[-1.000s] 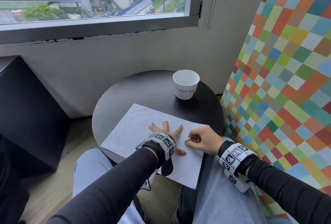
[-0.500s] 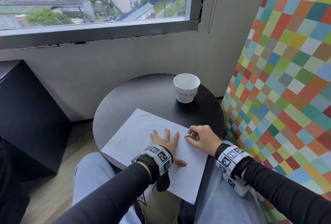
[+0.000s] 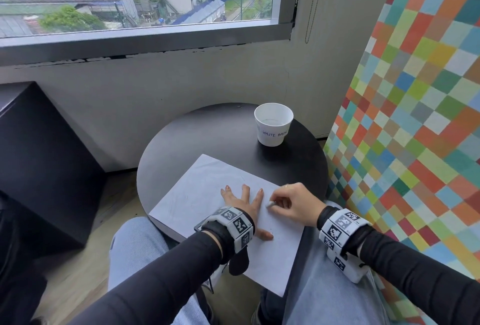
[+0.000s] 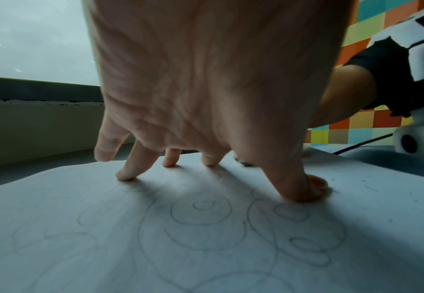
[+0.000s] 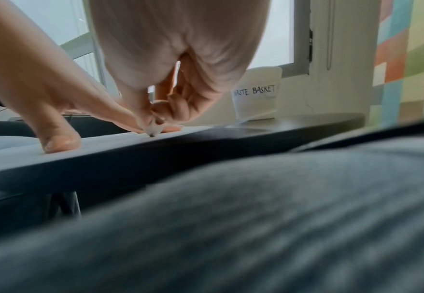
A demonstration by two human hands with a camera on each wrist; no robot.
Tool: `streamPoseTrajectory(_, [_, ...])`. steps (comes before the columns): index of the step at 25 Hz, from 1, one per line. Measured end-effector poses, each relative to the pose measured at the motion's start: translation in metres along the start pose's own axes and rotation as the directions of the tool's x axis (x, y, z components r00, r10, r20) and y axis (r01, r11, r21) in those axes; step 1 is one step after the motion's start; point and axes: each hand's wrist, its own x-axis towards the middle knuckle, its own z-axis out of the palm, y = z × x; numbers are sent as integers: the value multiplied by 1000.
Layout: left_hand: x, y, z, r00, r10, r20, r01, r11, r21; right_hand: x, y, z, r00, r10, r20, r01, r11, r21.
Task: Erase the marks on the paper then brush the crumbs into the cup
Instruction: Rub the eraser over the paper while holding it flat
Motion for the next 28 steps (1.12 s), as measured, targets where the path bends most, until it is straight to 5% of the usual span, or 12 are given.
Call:
streamPoseTrajectory(4, [-1, 0, 0, 1000, 1, 8, -1, 1000, -14, 10, 9, -8, 991, 106, -81, -111, 992, -60])
streamPoseTrajectory(15, [0, -1, 1, 1000, 1, 4, -1, 1000, -21, 13, 3, -6, 996, -17, 89, 22, 998, -53])
streamPoseTrajectory(19, [0, -1, -1, 1000, 8, 4, -8, 1000, -29, 21, 11, -9, 996, 52, -71, -58, 995, -87])
streamPoseTrajectory(24, [1, 0, 1, 1000, 0, 8, 0, 1000, -23, 11, 4, -3, 999, -28, 22, 28, 999, -25])
streamPoseTrajectory(28, [1, 0, 1, 1000, 4, 4, -4, 1000, -25, 17, 9, -6, 993, 43, -109, -50, 997, -55])
